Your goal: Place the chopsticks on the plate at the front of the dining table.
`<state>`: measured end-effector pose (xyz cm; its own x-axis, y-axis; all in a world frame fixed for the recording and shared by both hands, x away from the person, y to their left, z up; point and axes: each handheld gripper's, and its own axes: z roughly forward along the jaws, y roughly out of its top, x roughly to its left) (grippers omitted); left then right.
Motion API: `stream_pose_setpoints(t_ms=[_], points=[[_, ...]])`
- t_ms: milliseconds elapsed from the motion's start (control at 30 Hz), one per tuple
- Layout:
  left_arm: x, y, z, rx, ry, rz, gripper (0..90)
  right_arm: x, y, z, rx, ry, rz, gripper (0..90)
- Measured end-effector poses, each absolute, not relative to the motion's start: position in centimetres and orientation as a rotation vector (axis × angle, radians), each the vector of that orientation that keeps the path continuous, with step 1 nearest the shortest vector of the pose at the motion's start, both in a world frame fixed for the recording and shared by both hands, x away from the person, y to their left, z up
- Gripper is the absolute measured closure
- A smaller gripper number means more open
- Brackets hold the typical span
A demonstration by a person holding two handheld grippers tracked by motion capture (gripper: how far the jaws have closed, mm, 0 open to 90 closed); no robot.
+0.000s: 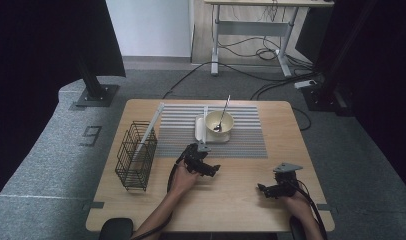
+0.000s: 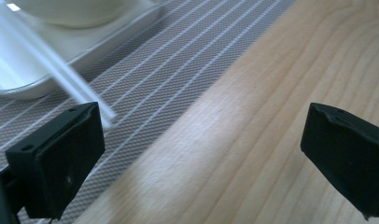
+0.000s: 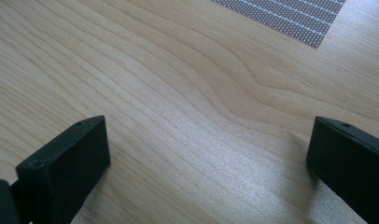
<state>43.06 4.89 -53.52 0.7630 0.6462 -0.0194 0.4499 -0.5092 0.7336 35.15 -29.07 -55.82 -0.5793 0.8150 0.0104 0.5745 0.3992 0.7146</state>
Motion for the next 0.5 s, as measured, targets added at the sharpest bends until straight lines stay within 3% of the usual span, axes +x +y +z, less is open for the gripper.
stream_pose_setpoints(t_ms=[500], points=[[43.5,3.8,-54.4,2.233,0.819,0.313,0.0,35.1,-29.1,-55.8,1.204,2.321,0.983,0.0]])
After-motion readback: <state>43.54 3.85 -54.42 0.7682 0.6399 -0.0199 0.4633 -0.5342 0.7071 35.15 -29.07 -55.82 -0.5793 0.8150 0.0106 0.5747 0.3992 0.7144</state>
